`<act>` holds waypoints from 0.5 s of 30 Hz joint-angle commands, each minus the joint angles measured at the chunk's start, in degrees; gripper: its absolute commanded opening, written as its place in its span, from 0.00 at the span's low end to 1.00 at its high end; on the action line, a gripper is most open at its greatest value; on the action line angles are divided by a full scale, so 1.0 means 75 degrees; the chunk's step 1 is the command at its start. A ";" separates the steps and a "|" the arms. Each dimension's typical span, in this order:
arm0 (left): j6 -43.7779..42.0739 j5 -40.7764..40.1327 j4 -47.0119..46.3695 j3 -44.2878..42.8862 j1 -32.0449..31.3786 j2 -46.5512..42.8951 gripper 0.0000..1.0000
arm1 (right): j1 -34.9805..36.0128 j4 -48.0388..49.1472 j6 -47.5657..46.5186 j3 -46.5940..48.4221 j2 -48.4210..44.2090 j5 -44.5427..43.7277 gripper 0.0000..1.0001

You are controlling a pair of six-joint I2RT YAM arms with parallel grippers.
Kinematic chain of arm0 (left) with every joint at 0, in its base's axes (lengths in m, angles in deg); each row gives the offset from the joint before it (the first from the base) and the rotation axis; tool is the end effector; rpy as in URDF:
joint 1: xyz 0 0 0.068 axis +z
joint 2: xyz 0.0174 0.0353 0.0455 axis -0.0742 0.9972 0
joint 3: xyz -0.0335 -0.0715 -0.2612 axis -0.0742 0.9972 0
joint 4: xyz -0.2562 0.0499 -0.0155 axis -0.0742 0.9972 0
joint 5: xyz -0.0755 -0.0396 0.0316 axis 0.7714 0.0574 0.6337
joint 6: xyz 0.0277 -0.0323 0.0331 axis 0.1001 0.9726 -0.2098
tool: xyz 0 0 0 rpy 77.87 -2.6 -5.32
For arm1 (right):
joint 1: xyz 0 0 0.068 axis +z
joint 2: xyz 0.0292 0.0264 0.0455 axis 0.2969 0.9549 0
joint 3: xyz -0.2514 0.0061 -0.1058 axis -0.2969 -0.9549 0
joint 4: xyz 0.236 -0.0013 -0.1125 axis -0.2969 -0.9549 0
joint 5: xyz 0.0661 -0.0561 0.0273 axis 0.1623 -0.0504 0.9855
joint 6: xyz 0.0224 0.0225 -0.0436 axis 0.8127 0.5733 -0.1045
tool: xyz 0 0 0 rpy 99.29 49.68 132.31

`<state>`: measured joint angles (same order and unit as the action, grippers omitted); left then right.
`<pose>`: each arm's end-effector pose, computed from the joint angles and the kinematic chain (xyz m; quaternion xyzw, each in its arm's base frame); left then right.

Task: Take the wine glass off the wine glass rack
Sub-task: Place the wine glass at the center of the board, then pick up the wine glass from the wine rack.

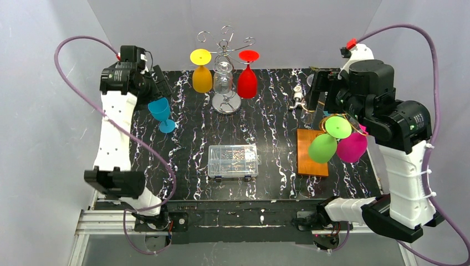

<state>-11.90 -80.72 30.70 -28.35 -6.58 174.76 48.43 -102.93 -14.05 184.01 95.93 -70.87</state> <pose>0.3092 -0.0086 0.4483 -0.2097 0.9077 -0.0365 0.3616 0.1409 0.0717 0.5419 -0.0064 0.8350 0.0973 0.5416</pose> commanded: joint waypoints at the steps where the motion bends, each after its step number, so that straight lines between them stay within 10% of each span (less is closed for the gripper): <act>1: -0.0080 0.0317 0.0008 0.0739 -0.0737 -0.1171 0.92 | 0.0017 -0.0818 0.0057 0.0195 -0.0153 -0.1124 0.98; 15: 0.0224 0.0445 -0.0099 0.1302 -0.3255 -0.1961 0.99 | 0.0018 -0.1154 0.0729 -0.1403 -0.1171 -0.2249 1.00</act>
<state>-10.59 -77.68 29.83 -18.23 -29.90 161.76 48.43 -111.78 -10.77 174.97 88.17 -84.58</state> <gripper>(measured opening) 0.992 0.997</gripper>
